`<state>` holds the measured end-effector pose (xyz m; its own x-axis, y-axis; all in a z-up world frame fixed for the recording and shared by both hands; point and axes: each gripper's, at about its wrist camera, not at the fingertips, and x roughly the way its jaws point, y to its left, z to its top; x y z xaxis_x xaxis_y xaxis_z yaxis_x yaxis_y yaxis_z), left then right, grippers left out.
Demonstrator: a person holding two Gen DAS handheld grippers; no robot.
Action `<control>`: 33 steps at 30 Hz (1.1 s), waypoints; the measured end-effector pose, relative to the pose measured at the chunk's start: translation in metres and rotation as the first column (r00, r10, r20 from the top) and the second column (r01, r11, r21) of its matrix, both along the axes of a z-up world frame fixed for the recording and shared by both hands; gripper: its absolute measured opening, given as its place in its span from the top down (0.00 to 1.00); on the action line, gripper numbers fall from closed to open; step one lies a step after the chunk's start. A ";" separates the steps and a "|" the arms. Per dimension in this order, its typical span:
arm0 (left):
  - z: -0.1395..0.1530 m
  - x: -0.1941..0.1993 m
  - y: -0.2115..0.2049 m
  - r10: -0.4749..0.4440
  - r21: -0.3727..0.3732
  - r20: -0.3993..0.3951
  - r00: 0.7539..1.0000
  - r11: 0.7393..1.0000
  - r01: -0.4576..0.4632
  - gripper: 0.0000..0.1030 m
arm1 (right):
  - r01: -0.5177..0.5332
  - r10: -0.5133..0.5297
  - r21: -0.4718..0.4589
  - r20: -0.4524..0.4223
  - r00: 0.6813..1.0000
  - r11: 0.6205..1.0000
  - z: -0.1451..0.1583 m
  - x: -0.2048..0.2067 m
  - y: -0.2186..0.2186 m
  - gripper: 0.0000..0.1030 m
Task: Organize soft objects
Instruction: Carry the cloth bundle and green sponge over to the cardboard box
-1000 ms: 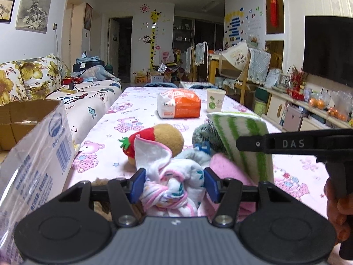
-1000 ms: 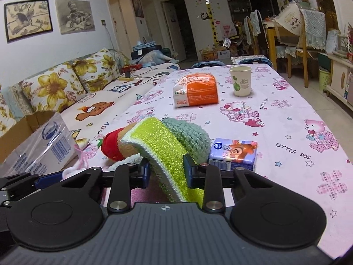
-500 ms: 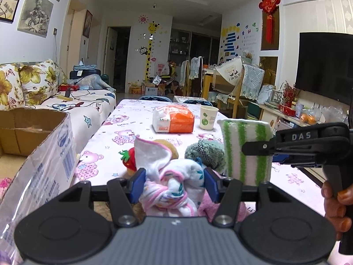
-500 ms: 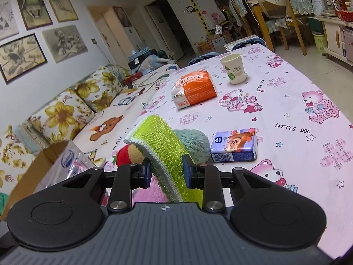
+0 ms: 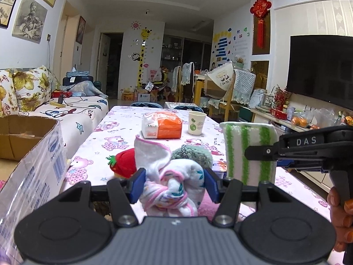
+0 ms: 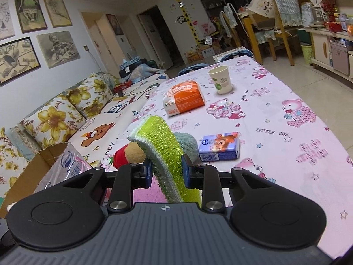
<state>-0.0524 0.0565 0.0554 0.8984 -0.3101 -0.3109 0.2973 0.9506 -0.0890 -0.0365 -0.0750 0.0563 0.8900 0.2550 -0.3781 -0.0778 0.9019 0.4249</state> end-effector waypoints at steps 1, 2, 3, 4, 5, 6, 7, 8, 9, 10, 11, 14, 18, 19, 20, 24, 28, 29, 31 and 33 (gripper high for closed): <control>0.001 -0.002 0.001 -0.001 -0.001 0.004 1.000 1.000 0.001 0.46 | 0.000 0.000 0.001 0.000 1.000 1.000 0.000 -0.002 -0.001 0.69; 0.002 -0.003 0.001 -0.003 -0.002 0.009 1.000 1.000 0.003 0.46 | 0.002 -0.002 -0.003 0.000 1.000 1.000 0.001 -0.004 -0.001 0.69; 0.002 -0.005 0.002 -0.005 -0.003 0.014 1.000 1.000 0.005 0.46 | 0.003 -0.003 -0.008 0.001 1.000 1.000 0.001 -0.006 -0.001 0.69; 0.003 -0.006 0.003 -0.006 -0.006 0.017 1.000 1.000 0.006 0.46 | 0.005 -0.005 -0.010 0.000 1.000 1.000 0.001 -0.008 0.000 0.69; 0.003 -0.008 0.004 -0.006 -0.009 0.019 1.000 1.000 0.006 0.46 | 0.006 -0.006 -0.010 -0.003 1.000 1.000 0.001 -0.009 0.000 0.69; 0.004 -0.008 0.005 -0.006 -0.014 0.021 1.000 1.000 0.007 0.46 | 0.007 -0.007 -0.011 -0.007 1.000 1.000 0.001 -0.010 0.002 0.69; 0.005 -0.009 0.007 -0.007 -0.017 0.024 1.000 1.000 0.007 0.46 | 0.008 -0.008 -0.014 -0.011 1.000 1.000 0.000 -0.011 0.002 0.69; 0.006 -0.010 0.008 -0.007 -0.020 0.028 1.000 1.000 0.008 0.45 | 0.009 -0.009 -0.016 -0.016 1.000 1.000 -0.001 -0.012 0.003 0.69; 0.006 -0.012 0.009 -0.007 -0.024 0.033 0.999 1.000 0.007 0.45 | 0.009 -0.009 -0.018 -0.022 1.000 1.000 -0.002 -0.012 0.004 0.69; 0.007 -0.012 0.011 -0.006 -0.030 0.034 0.999 1.000 0.007 0.45 | 0.008 -0.008 -0.019 -0.028 1.000 1.000 -0.003 -0.011 0.005 0.69; 0.008 -0.013 0.013 -0.005 -0.036 0.035 0.999 0.999 0.006 0.45 | 0.007 -0.007 -0.019 -0.033 0.999 1.000 -0.003 -0.012 0.006 0.69; 0.009 -0.015 0.018 0.001 -0.050 0.040 0.999 0.999 0.001 0.45 | 0.003 -0.004 -0.025 -0.042 0.999 1.000 -0.003 -0.013 0.010 0.69; 0.012 -0.018 0.023 0.004 -0.065 0.048 0.999 0.998 0.000 0.45 | -0.004 0.002 -0.044 -0.038 0.999 0.999 -0.001 -0.016 0.014 0.69; 0.012 -0.019 0.023 0.005 -0.069 0.052 0.999 0.998 -0.001 0.45 | -0.005 0.003 -0.048 -0.036 0.999 0.999 -0.001 -0.016 0.014 0.69; 0.013 -0.020 0.025 0.007 -0.074 0.055 0.998 0.997 -0.003 0.45 | -0.005 0.003 -0.051 -0.034 0.999 0.999 0.000 -0.017 0.015 0.69; 0.016 -0.023 0.030 0.017 -0.093 0.066 0.998 0.996 -0.010 0.45 | -0.004 0.002 -0.061 -0.027 1.000 0.998 0.002 -0.018 0.014 0.69; 0.017 -0.026 0.034 0.019 -0.108 0.077 0.997 0.994 -0.011 0.45 | -0.001 -0.001 -0.069 -0.023 1.000 0.998 0.003 -0.019 0.014 0.69; 0.017 -0.027 0.034 0.019 -0.110 0.080 0.997 0.994 -0.010 0.45 | -0.001 0.000 -0.072 -0.021 1.000 0.997 0.003 -0.020 0.015 0.69; 0.018 -0.028 0.035 0.018 -0.117 0.086 0.996 0.993 -0.008 0.45 | 0.000 -0.001 -0.075 -0.018 1.000 0.997 0.004 -0.019 0.015 0.69; 0.018 -0.029 0.036 0.020 -0.123 0.092 0.996 0.992 -0.008 0.45 | 0.000 -0.001 -0.080 -0.014 1.000 0.997 0.004 -0.020 0.015 0.69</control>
<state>-0.0812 0.0927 0.0738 0.9263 -0.3277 -0.1860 0.2964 0.9384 -0.1775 -0.0565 -0.0597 0.0605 0.8846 0.2231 -0.4096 -0.0720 0.9330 0.3527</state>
